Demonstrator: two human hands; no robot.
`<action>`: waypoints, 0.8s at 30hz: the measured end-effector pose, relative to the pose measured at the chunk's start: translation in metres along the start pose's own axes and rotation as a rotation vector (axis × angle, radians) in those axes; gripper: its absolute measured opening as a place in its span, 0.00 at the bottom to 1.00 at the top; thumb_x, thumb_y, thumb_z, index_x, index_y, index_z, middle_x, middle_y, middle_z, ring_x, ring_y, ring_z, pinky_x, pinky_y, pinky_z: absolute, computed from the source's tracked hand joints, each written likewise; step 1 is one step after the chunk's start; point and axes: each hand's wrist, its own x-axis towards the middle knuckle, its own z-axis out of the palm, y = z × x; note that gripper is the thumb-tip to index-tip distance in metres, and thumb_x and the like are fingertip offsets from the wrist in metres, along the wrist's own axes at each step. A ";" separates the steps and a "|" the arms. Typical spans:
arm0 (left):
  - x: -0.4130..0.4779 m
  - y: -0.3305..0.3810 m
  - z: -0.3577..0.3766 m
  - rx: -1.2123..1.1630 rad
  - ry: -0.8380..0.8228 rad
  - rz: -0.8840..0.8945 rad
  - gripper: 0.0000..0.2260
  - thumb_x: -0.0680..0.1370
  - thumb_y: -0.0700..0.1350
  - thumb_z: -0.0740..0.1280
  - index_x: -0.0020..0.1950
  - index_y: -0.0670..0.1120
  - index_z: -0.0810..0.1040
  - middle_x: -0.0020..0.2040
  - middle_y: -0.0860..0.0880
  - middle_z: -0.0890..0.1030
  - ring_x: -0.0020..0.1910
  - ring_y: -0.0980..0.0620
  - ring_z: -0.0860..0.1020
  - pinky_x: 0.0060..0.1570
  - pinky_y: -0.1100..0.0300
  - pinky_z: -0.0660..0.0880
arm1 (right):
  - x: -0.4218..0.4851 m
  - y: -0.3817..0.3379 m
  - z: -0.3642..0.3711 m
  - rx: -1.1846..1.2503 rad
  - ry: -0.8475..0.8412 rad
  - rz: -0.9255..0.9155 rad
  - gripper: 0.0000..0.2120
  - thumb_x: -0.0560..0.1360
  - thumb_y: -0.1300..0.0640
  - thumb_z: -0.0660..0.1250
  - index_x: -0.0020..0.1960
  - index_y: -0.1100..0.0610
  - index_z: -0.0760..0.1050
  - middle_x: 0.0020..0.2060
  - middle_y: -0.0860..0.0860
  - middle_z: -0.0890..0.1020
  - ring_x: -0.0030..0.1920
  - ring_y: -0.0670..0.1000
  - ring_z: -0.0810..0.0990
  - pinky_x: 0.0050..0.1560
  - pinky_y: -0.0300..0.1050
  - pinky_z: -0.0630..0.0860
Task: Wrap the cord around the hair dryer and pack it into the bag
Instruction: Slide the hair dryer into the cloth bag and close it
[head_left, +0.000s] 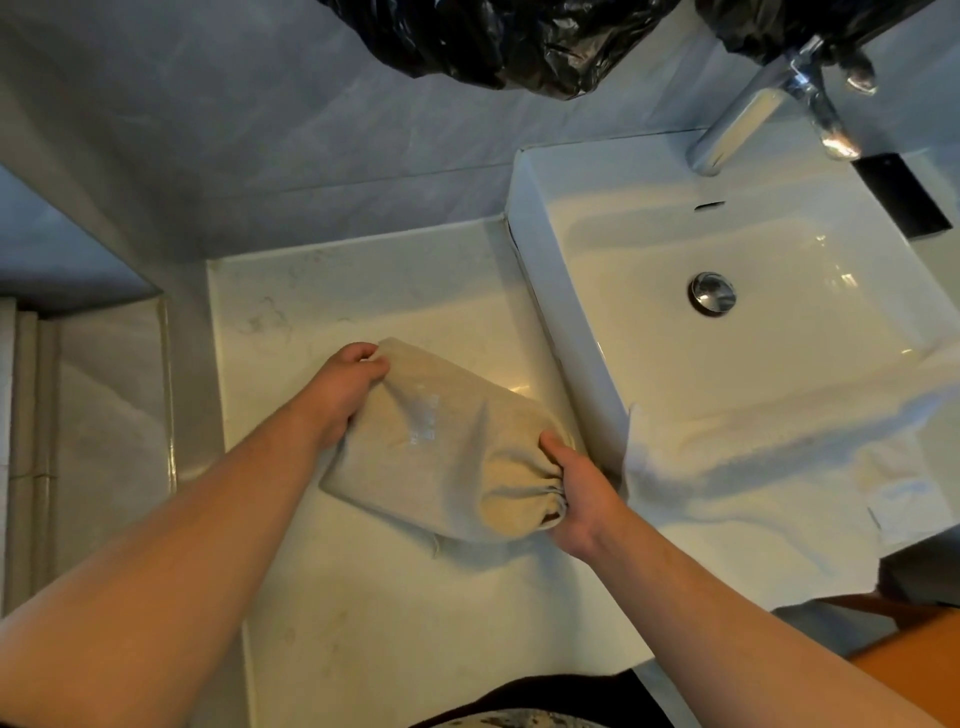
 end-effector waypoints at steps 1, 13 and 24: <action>-0.006 -0.004 0.001 -0.027 0.026 0.004 0.03 0.81 0.40 0.64 0.50 0.48 0.75 0.46 0.44 0.79 0.39 0.48 0.78 0.42 0.56 0.75 | -0.002 0.001 -0.001 -0.007 -0.006 -0.005 0.26 0.70 0.45 0.73 0.63 0.57 0.76 0.52 0.58 0.85 0.53 0.59 0.83 0.56 0.57 0.79; -0.097 -0.035 -0.003 -0.331 0.260 0.046 0.08 0.72 0.47 0.67 0.49 0.47 0.80 0.49 0.40 0.80 0.53 0.39 0.79 0.61 0.41 0.75 | -0.077 0.003 -0.027 -0.014 -0.231 -0.174 0.23 0.67 0.52 0.71 0.60 0.61 0.78 0.52 0.59 0.85 0.50 0.56 0.84 0.46 0.49 0.81; -0.202 -0.031 0.102 -0.249 0.071 0.172 0.07 0.80 0.44 0.63 0.54 0.42 0.76 0.47 0.41 0.80 0.46 0.43 0.80 0.50 0.45 0.76 | -0.141 -0.005 -0.147 0.047 -0.237 -0.383 0.20 0.71 0.49 0.66 0.56 0.62 0.79 0.44 0.58 0.86 0.44 0.55 0.85 0.44 0.48 0.81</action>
